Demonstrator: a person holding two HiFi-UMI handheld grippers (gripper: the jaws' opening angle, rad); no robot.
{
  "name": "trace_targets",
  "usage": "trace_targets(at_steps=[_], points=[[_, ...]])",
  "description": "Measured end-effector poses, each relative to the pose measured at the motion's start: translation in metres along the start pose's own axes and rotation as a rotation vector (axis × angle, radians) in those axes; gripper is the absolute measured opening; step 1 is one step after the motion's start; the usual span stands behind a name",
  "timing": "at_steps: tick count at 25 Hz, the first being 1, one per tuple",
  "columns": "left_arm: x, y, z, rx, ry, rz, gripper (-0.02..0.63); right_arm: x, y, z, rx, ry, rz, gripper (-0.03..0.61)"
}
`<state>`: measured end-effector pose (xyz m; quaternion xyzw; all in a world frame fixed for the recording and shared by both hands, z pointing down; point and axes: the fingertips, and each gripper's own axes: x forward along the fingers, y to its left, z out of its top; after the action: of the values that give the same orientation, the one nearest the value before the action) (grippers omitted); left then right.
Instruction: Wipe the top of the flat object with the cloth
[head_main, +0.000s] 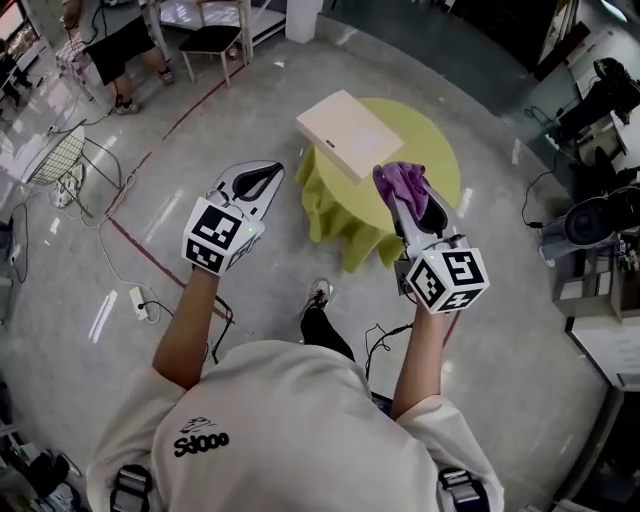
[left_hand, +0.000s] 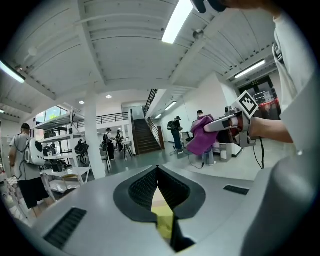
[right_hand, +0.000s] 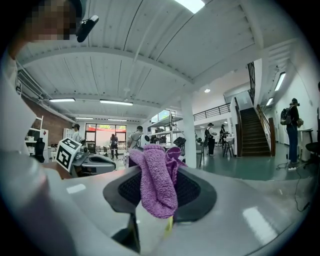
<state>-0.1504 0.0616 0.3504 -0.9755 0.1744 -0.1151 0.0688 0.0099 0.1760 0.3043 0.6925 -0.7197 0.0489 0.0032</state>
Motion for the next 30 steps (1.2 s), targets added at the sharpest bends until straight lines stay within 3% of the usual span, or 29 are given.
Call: trace_targets(at_steps=[7, 14, 23, 30], points=[[0.097, 0.039, 0.02, -0.036, 0.007, 0.074, 0.006, 0.06, -0.093, 0.015, -0.009, 0.02, 0.024, 0.151], [0.158, 0.06, 0.021, -0.058, 0.028, 0.112, 0.006, 0.102, -0.15, 0.018, -0.006, 0.035, 0.046, 0.152], [0.195, 0.087, 0.019, -0.086, 0.043, 0.149, 0.006, 0.149, -0.184, 0.014, 0.007, 0.065, 0.095, 0.152], [0.21, 0.117, 0.0, -0.107, 0.066, 0.157, 0.006, 0.192, -0.196, -0.004, 0.039, 0.106, 0.086, 0.156]])
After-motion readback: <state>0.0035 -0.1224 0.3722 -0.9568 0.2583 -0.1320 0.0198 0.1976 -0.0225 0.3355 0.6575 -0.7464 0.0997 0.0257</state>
